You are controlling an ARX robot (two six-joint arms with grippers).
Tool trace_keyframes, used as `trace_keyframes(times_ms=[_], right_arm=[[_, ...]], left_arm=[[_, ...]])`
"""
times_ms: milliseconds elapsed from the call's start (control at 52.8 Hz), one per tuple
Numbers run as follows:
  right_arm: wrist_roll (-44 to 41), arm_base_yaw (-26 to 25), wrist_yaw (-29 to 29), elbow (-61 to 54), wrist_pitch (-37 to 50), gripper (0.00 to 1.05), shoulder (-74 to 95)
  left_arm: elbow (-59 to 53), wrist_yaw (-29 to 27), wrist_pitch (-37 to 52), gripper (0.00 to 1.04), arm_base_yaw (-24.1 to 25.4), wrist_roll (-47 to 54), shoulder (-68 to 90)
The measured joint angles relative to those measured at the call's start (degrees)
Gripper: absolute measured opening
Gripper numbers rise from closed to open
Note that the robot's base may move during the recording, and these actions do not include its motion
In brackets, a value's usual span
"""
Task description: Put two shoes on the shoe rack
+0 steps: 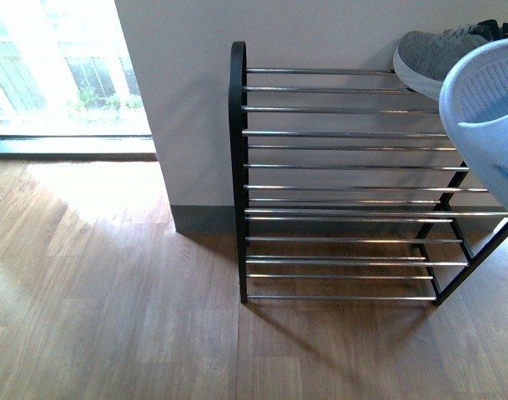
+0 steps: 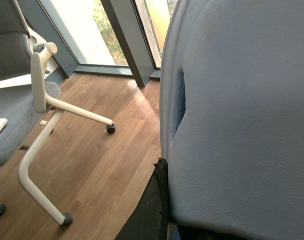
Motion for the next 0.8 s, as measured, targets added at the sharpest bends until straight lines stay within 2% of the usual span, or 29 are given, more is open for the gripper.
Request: trace_keyframes(times_ms=[227, 265, 322, 360, 531, 796], right_arm=[[0.0, 0.0, 0.0, 0.0, 0.0, 0.02, 0.1], [1.0, 0.2, 0.7, -0.1, 1.6, 0.02, 0.7], [5.9, 1.1, 3.9, -0.2, 9.0, 0.02, 3.0], [8.0, 1.6, 4.7, 0.3, 9.1, 0.02, 2.9], [15.0, 5.8, 8.7, 8.8, -1.8, 0.02, 3.3], [17.6, 9.9, 14.6, 26.4, -12.4, 0.02, 12.9]], left_arm=[[0.0, 0.1, 0.0, 0.02, 0.0, 0.0, 0.1], [0.0, 0.0, 0.0, 0.02, 0.0, 0.0, 0.1], [0.0, 0.0, 0.0, 0.02, 0.0, 0.0, 0.1], [0.0, 0.1, 0.0, 0.02, 0.0, 0.0, 0.1], [0.0, 0.0, 0.0, 0.02, 0.0, 0.0, 0.1], [0.0, 0.0, 0.0, 0.02, 0.0, 0.0, 0.1]])
